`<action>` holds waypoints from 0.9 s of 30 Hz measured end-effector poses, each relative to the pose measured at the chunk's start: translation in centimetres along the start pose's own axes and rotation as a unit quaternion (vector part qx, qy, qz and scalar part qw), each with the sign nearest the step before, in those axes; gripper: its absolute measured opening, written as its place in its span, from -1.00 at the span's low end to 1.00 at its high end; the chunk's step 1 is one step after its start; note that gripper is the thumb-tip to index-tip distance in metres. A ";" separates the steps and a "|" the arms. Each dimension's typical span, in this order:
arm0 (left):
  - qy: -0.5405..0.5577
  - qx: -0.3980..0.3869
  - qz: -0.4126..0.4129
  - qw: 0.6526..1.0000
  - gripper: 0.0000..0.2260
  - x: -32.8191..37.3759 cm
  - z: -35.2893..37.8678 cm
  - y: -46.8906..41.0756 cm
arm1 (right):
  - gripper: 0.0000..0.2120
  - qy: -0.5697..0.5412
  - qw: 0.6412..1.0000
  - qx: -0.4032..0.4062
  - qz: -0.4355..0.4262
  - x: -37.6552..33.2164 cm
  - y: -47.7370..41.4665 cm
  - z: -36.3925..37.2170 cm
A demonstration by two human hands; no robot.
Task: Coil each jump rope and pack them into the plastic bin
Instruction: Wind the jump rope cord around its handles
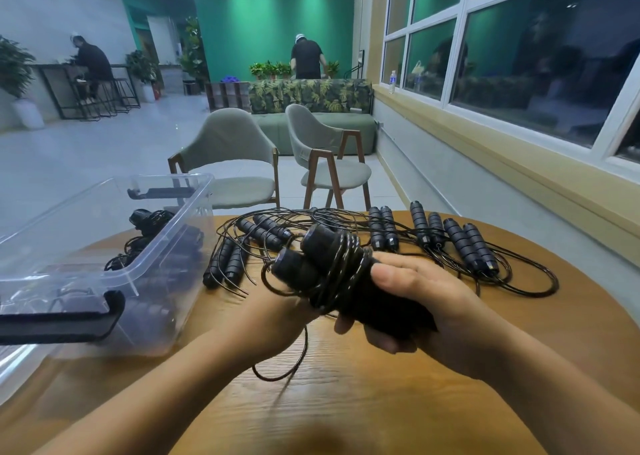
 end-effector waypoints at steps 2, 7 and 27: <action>-0.048 0.024 0.011 0.998 -0.67 3.2 0.9 0.0 | -0.41 -0.006 0.999 0.032 -0.006 0.0 0.0 -0.2; -0.092 0.041 0.025 0.995 -0.60 3.3 1.2 0.1 | -0.53 -0.020 0.995 0.089 -0.041 -0.2 0.0 -0.6; -0.340 0.048 0.017 0.939 -0.73 2.4 1.0 -0.5 | -0.57 0.353 0.880 0.316 -0.039 -0.2 0.4 -3.8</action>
Point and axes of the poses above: each hand's wrist, its own y-axis away from the middle knuckle, its own z-axis out of the palm, x = y × z, the point moved 4 cm from there along -y, towards the middle knuckle, and after that the axes turned 4 degrees about -z, right-handed, at the moved point
